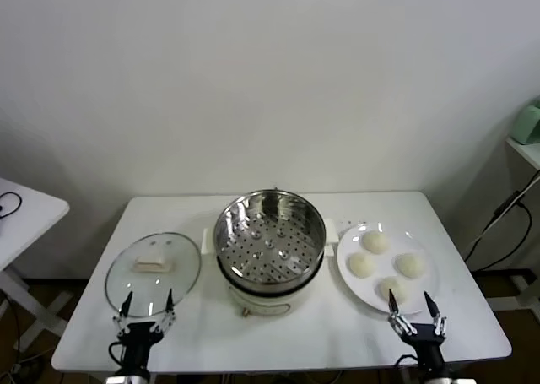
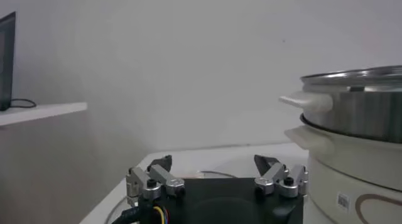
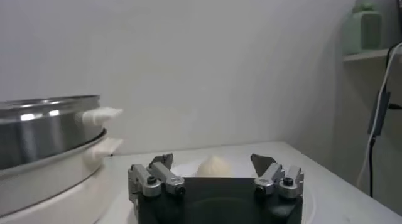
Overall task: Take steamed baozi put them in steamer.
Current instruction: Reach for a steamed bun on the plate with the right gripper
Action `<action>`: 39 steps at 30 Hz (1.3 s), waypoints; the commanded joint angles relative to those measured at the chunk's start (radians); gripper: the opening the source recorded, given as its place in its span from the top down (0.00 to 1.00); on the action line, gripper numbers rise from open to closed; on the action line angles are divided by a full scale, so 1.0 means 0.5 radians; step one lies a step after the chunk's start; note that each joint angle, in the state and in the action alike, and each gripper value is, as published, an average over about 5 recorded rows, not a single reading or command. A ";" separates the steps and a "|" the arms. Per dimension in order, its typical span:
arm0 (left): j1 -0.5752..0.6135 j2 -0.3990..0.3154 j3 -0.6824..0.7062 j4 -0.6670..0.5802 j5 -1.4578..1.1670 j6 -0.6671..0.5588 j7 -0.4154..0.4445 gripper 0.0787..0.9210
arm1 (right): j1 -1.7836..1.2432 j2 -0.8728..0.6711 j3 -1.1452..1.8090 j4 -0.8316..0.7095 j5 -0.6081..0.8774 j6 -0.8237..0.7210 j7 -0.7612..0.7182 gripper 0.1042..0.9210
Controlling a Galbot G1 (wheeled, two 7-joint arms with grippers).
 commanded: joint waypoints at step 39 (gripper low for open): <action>0.003 0.053 0.024 0.040 0.025 -0.095 0.032 0.12 | 4.066 -1.096 -3.612 -1.771 -0.738 -0.299 -2.320 0.12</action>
